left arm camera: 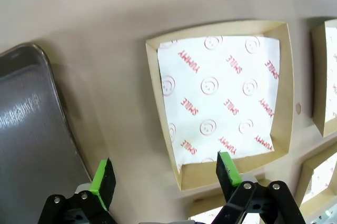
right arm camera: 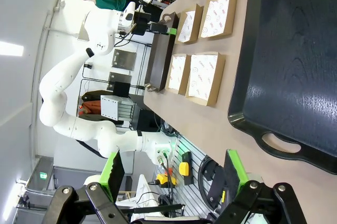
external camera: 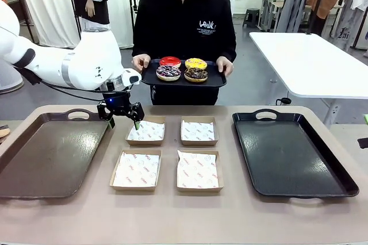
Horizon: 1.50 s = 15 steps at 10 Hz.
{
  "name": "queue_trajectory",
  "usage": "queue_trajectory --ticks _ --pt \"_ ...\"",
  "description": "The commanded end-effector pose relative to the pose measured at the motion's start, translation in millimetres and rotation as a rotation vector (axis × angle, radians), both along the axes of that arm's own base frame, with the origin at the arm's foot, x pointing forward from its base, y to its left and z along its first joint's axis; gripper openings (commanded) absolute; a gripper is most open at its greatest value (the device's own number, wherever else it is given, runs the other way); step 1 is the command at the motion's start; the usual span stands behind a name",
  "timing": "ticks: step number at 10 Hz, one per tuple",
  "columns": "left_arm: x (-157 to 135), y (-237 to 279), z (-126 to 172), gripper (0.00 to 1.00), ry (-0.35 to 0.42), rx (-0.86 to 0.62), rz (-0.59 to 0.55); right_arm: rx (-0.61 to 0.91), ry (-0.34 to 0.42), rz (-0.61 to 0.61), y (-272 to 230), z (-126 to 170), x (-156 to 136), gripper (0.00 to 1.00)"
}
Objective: Individually package the donuts and arrange them on the tray.
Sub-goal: Pick up one Paper togo box.
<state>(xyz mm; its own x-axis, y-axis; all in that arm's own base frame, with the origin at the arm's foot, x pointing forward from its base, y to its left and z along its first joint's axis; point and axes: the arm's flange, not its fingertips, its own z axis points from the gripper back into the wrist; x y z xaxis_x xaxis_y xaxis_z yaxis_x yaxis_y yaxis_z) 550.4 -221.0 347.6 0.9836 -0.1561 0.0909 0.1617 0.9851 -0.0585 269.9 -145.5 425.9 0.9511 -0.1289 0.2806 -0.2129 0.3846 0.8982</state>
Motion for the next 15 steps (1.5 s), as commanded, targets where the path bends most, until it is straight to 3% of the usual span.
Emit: queue_trajectory --ticks 1,8,9,10,11,12,13,14,15 --pt "17.6 -1.0 -6.1 1.00 -0.035 0.017 0.002 0.023 -0.017 0.001 1.4 -0.2 0.7 1.00" --pt "47.9 -17.8 -24.1 1.00 -0.072 0.059 0.105 0.023 -0.017 0.001 1.4 -0.2 0.7 1.00" --pt "49.1 -16.7 -23.8 0.46 -0.080 0.047 0.114 0.023 -0.017 0.001 1.4 -0.2 0.7 1.00" --pt "50.4 -14.7 -24.0 0.46 -0.082 0.054 0.146 0.023 -0.017 0.001 1.4 -0.2 0.7 1.00" --pt "50.7 -13.3 -23.6 0.00 -0.082 0.059 0.163 0.023 -0.017 0.001 1.4 -0.2 0.7 1.00" --pt "50.8 -13.4 -23.0 0.42 -0.080 0.062 0.169 0.023 -0.017 0.001 1.4 -0.2 0.7 1.00" --pt "50.8 -14.4 -22.7 0.00 -0.081 0.067 0.175 0.023 -0.017 0.001 1.4 -0.2 0.7 1.00" --pt "50.7 -14.3 -22.7 0.21 -0.077 0.069 0.175 0.023 -0.017 0.001 1.4 -0.2 0.7 1.00" --pt "50.7 -14.1 -22.9 0.00 -0.071 0.066 0.175 0.023 -0.017 0.001 1.4 -0.2 0.7 1.00"
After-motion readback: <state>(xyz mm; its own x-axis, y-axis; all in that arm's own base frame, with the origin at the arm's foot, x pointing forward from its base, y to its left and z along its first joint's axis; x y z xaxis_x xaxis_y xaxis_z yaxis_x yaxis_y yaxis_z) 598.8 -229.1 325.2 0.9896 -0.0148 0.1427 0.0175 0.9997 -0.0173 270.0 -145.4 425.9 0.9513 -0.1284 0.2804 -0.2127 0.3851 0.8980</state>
